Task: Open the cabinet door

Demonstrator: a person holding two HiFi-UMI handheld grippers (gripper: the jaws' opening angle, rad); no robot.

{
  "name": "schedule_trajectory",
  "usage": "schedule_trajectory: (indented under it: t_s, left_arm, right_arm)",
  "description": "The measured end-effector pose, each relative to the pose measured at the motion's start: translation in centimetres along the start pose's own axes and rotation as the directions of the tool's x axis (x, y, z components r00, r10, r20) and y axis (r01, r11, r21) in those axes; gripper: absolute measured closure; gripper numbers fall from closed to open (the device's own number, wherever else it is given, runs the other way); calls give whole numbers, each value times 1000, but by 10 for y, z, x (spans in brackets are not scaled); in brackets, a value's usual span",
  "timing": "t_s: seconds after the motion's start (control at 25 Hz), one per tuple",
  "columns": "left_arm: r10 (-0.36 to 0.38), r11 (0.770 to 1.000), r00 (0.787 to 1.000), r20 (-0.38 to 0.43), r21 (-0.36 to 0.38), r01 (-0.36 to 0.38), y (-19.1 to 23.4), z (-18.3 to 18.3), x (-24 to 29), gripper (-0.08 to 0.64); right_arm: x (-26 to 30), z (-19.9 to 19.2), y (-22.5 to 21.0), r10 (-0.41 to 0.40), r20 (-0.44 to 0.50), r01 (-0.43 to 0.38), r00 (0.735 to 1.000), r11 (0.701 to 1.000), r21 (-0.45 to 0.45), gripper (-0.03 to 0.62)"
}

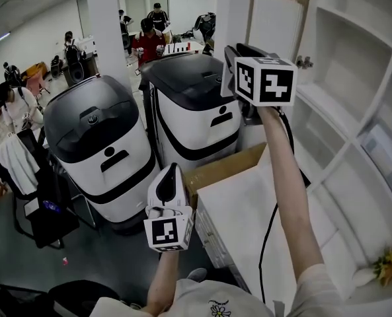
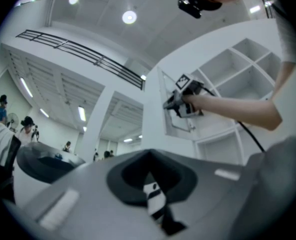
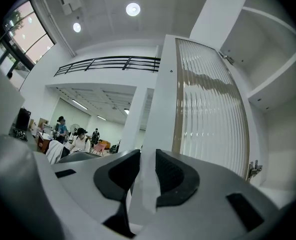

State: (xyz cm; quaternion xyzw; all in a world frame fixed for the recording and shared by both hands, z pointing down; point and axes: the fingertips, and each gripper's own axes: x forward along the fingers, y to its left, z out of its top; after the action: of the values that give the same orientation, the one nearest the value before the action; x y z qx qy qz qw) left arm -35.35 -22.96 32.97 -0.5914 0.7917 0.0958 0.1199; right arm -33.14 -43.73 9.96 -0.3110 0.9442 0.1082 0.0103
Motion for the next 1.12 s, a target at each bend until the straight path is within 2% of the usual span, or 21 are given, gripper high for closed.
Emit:
schedule_trajectory:
  t_s: [0.36, 0.44, 0.56, 0.64, 0.76, 0.84, 0.92, 1.12]
  left_arm:
    - [-11, 1000, 1000, -8, -2, 11, 6, 2, -4, 554]
    - [-22, 1000, 1000, -2, 3, 22, 3, 7, -5, 554]
    - [-32, 999, 999, 3, 7, 32, -1, 12, -6, 554]
    - [-56, 998, 998, 10, 4, 56, -8, 16, -2, 554]
    - [-111, 994, 993, 29, -10, 112, -27, 24, 2, 554]
    - [-173, 984, 984, 47, -31, 174, -47, 30, 6, 554]
    - [-243, 969, 968, 62, -34, 246, -72, 37, 12, 554]
    - [-383, 922, 919, 99, -26, 387, -137, 53, 21, 554]
  right_arm:
    - [-4, 4, 0, -12, 3, 12, 1000, 1000, 9, 494]
    - [-12, 10, 2, -7, 21, 7, 1000, 1000, -2, 517]
    - [-33, 25, 7, 13, 66, -11, 998, 1000, -24, 517]
    - [-58, 36, 4, -3, 106, 8, 994, 999, -46, 517]
    - [-108, 53, -4, -55, 188, 72, 981, 994, -84, 529]
    - [-150, 62, -14, -117, 252, 150, 961, 982, -118, 559]
    - [-192, 64, -31, -200, 300, 254, 933, 955, -154, 592]
    - [-284, 42, -69, -355, 344, 430, 869, 886, -174, 594]
